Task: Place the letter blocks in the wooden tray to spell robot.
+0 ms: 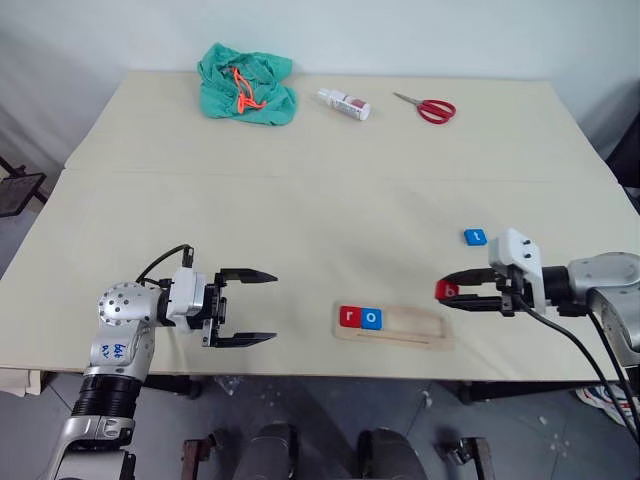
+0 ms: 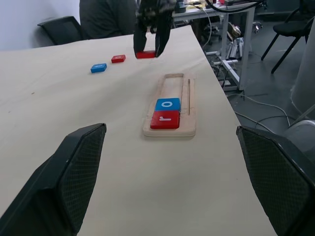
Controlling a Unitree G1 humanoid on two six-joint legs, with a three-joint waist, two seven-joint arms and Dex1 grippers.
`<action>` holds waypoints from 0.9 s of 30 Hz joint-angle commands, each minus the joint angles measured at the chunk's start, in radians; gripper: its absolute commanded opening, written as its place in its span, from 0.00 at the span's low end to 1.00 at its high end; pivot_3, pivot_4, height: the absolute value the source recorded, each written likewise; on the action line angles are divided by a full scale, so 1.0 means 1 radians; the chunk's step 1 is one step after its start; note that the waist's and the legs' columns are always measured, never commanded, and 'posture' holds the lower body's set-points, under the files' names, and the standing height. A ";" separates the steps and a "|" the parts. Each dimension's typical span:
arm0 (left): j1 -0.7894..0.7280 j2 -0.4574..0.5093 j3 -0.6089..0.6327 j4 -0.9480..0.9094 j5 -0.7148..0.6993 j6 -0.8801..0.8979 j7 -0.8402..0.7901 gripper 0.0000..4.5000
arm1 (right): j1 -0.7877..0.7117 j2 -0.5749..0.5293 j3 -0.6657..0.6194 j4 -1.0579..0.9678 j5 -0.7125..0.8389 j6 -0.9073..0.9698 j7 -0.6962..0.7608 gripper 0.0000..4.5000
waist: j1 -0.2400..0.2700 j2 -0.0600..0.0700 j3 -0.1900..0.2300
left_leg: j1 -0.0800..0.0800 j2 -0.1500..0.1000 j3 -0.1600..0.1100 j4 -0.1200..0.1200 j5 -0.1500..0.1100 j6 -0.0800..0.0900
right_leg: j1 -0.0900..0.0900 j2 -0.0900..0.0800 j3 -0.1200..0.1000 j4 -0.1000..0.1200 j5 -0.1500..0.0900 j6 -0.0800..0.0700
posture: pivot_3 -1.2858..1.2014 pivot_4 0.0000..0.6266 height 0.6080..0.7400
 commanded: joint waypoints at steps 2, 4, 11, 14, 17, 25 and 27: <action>-0.014 -0.006 0.000 -0.002 -0.008 -0.011 -0.007 1.00 | 0.028 0.027 0.023 -0.117 0.008 0.064 -0.070 0.33 | 0.010 0.000 0.000 | 0.000 -0.001 0.000 0.000 0.000 0.000 | 0.000 0.000 0.000 0.000 0.000 0.000 | 0.52 0.24 1.00; -0.015 -0.007 0.000 0.001 -0.006 -0.014 -0.009 1.00 | 0.035 0.043 0.046 -0.128 0.000 0.068 -0.087 0.33 | 0.015 0.000 0.000 | 0.000 -0.001 0.000 0.001 0.000 0.000 | 0.000 0.000 0.001 0.000 0.000 0.000 | 0.52 0.24 1.00; 0.000 -0.008 0.005 -0.020 -0.008 -0.011 -0.001 1.00 | 0.001 0.083 0.117 -0.104 -0.045 0.051 -0.111 0.33 | 0.017 0.000 0.000 | 0.000 -0.001 0.001 0.001 0.000 0.000 | 0.000 0.000 0.001 0.000 0.000 0.000 | 0.52 0.24 1.00; 0.009 -0.007 0.007 -0.030 -0.009 -0.010 0.004 1.00 | -0.004 0.087 0.135 -0.097 -0.056 0.046 -0.107 0.33 | 0.016 0.000 0.000 | 0.000 -0.001 0.000 0.001 0.000 0.000 | 0.000 0.000 0.001 0.000 0.000 0.000 | 0.52 0.24 1.00; 0.017 -0.005 0.009 -0.038 -0.010 -0.008 0.009 1.00 | -0.004 0.089 0.150 -0.096 -0.064 0.046 -0.098 0.33 | 0.016 0.000 0.000 | 0.000 -0.001 0.000 0.001 0.000 0.000 | 0.000 0.000 0.001 0.000 0.000 0.000 | 0.52 0.24 1.00; 0.020 -0.007 0.006 -0.042 -0.010 -0.009 0.016 1.00 | 0.005 0.091 0.165 -0.099 -0.077 0.034 -0.106 0.40 | 0.016 0.000 0.000 | 0.000 -0.001 0.000 0.001 0.000 0.000 | 0.000 0.000 0.001 0.000 0.000 0.000 | 0.52 0.24 1.00; 0.017 -0.008 0.005 -0.039 -0.010 -0.010 0.015 1.00 | 0.007 0.089 0.167 -0.098 -0.083 0.028 -0.106 0.54 | 0.016 0.000 0.000 | 0.000 -0.001 0.000 0.001 0.000 0.000 | 0.000 0.000 0.001 0.000 0.000 0.000 | 0.52 0.24 1.00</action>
